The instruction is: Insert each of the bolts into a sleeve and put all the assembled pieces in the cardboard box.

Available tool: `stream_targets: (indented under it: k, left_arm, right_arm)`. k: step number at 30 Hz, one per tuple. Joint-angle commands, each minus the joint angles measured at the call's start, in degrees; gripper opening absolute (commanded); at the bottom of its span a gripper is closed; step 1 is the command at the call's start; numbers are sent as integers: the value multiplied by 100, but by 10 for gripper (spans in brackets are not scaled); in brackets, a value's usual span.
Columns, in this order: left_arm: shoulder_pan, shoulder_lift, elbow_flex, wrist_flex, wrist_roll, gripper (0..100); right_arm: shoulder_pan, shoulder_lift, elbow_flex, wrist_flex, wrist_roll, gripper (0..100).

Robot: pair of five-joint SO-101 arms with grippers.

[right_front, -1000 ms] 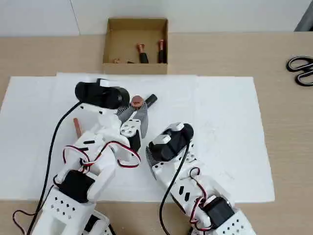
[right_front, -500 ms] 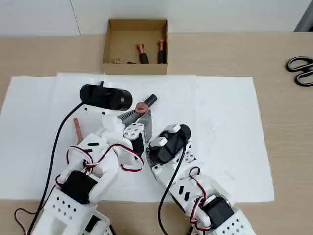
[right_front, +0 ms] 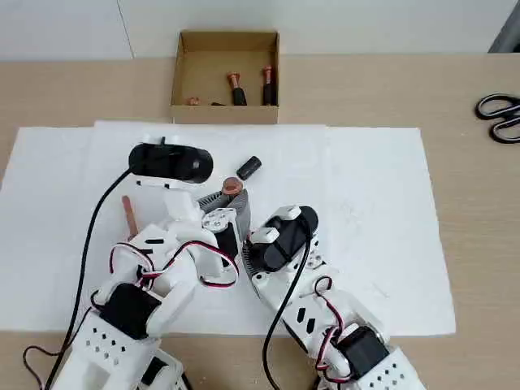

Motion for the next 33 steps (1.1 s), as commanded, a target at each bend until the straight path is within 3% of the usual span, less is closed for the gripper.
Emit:
stream_targets:
  k: [1,33]
  left_arm:
    - [35,-141,-330,9,123,6]
    - [44,-132,-127,-70,114,6]
  right_arm:
    - [-31,-110,-53,-154,70,4]
    - [-224,-110,-193,-163,44,4]
